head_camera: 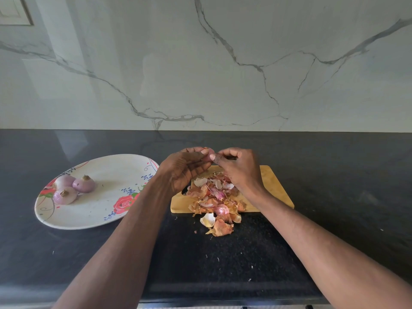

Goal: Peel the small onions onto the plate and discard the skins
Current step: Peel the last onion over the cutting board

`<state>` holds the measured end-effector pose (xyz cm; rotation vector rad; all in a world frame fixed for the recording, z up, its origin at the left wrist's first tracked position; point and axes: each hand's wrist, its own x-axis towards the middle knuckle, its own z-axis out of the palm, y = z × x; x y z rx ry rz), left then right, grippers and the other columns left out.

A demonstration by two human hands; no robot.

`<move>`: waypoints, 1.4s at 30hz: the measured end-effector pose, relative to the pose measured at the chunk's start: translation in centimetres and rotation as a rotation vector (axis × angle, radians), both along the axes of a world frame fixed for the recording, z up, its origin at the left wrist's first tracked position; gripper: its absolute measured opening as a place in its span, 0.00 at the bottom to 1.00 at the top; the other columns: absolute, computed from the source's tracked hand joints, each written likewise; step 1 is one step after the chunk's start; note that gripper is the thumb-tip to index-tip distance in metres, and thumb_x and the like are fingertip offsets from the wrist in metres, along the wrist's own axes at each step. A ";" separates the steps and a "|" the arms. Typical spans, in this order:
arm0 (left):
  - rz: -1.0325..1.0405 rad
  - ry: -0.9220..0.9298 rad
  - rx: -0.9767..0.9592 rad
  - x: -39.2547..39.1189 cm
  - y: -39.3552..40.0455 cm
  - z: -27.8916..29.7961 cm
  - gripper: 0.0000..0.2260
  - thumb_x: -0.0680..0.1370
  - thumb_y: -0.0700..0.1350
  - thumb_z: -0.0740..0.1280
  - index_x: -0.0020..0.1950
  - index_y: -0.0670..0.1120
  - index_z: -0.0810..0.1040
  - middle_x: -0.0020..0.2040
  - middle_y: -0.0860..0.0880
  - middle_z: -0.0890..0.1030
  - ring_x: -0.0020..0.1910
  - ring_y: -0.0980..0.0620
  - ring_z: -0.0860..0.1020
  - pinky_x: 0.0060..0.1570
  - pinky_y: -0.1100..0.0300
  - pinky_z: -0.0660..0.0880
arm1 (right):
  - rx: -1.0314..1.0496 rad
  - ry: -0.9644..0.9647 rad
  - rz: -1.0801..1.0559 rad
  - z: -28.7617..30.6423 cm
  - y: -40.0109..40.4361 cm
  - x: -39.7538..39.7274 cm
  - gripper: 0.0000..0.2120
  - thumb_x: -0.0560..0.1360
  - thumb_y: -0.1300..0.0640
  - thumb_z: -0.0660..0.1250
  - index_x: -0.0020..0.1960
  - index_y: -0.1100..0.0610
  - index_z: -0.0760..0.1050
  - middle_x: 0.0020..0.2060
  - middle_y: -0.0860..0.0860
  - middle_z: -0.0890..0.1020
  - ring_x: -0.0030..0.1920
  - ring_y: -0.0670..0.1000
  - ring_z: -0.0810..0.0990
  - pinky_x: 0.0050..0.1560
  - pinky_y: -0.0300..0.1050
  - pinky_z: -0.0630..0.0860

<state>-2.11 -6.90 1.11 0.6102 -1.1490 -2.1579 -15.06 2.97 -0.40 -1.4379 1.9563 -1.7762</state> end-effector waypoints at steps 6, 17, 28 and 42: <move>-0.017 0.000 0.001 -0.1 -0.1 -0.1 0.10 0.77 0.32 0.68 0.58 0.34 0.79 0.47 0.41 0.85 0.44 0.49 0.85 0.43 0.59 0.83 | 0.007 -0.028 -0.021 0.1 0.0 0.0 0.03 0.75 0.57 0.75 0.45 0.57 0.86 0.35 0.44 0.85 0.36 0.40 0.82 0.37 0.29 0.74; 0.014 -0.071 0.006 -0.1 0.1 0.1 0.12 0.76 0.35 0.70 0.58 0.33 0.79 0.47 0.38 0.85 0.43 0.45 0.85 0.40 0.59 0.83 | 0.012 -0.073 -0.010 0.3 0.1 0.1 0.06 0.74 0.61 0.73 0.39 0.59 0.84 0.31 0.48 0.83 0.32 0.42 0.78 0.35 0.37 0.75; 0.032 -0.069 0.039 0.0 0.3 0.2 0.07 0.79 0.34 0.66 0.56 0.35 0.78 0.49 0.35 0.83 0.43 0.43 0.84 0.41 0.58 0.83 | 0.017 -0.085 0.002 0.3 0.1 0.1 0.05 0.75 0.61 0.72 0.40 0.60 0.82 0.31 0.49 0.81 0.33 0.44 0.78 0.35 0.36 0.75; 0.053 -0.083 0.031 0.2 0.0 0.1 0.11 0.77 0.37 0.69 0.58 0.36 0.79 0.48 0.36 0.84 0.42 0.44 0.85 0.40 0.58 0.82 | 0.004 -0.001 -0.062 0.4 0.3 -0.1 0.05 0.77 0.58 0.71 0.46 0.54 0.86 0.38 0.45 0.86 0.39 0.49 0.84 0.39 0.45 0.80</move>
